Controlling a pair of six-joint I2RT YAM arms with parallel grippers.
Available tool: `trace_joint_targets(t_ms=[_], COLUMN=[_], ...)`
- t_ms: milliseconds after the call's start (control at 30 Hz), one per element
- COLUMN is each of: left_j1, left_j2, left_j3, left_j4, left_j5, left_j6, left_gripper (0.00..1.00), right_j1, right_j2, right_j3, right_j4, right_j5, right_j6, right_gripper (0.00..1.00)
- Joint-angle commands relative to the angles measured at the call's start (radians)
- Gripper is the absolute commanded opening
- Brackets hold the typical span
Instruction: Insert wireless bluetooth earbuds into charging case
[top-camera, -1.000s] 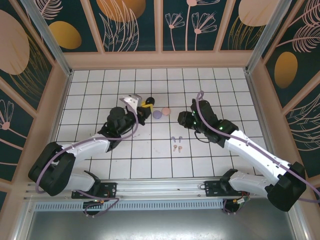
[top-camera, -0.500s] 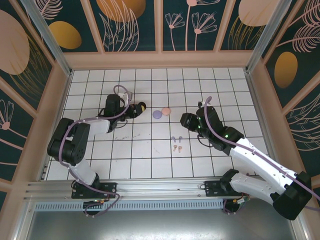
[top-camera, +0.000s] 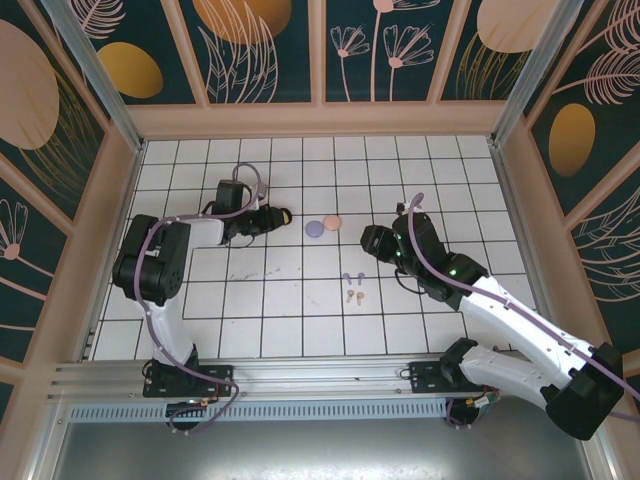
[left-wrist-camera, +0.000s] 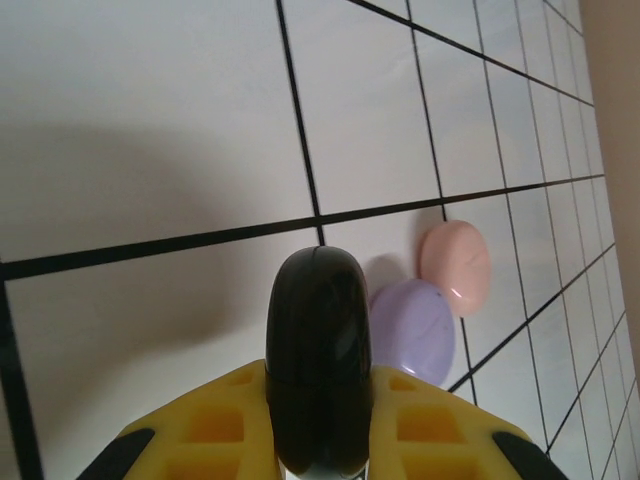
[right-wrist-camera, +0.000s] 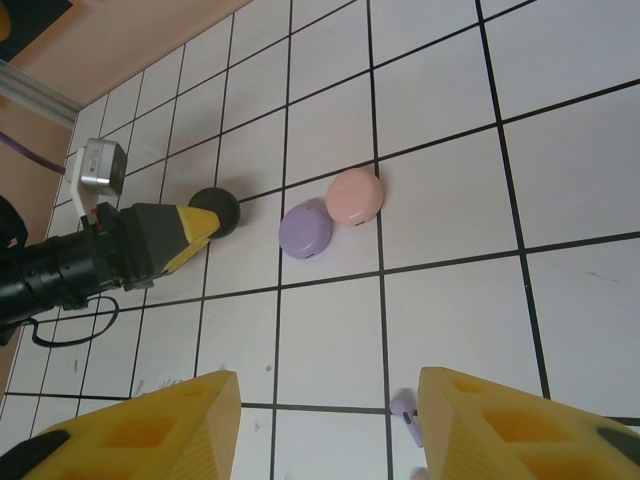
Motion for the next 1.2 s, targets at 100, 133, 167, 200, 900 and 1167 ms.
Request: trace_joint_targets(t_ms=[100,133,167,200,900,1167], left_j1=[0.022,0.023,0.026,0.03,0.104,0.137], left_j2=[0.07,0.081,0.093,0.106,0.186,0.135], left_j3=[0.085,0.101,0.117,0.129,0.243,0.316], left_j4=[-0.041,-0.048,-0.057,-0.062,-0.207,-0.336], left_j5=[0.019,0.019,0.015,0.013,-0.061,-0.145], left_j6=[0.029,0.033,0.036,0.037,0.095,0.169], left_gripper=[0.04,0.04,0.04,0.05,0.46,0.57], right_j1=[0.01,0.011,0.012,0.012,0.043,0.045], right_j2=[-0.025,-0.024,-0.024,-0.025,-0.003,0.03], right_j3=[0.017,0.017,0.019,0.019,0.067,0.119], right_j4=[-0.008,-0.011,-0.013,-0.014,-0.042,-0.074], right_j5=[0.031,0.033,0.034,0.036,0.069,0.09], right_j6=[-0.006,-0.006,-0.003,-0.002,-0.017,-0.056], right_gripper=[0.51,0.51,0.51,0.51,0.62,0.71])
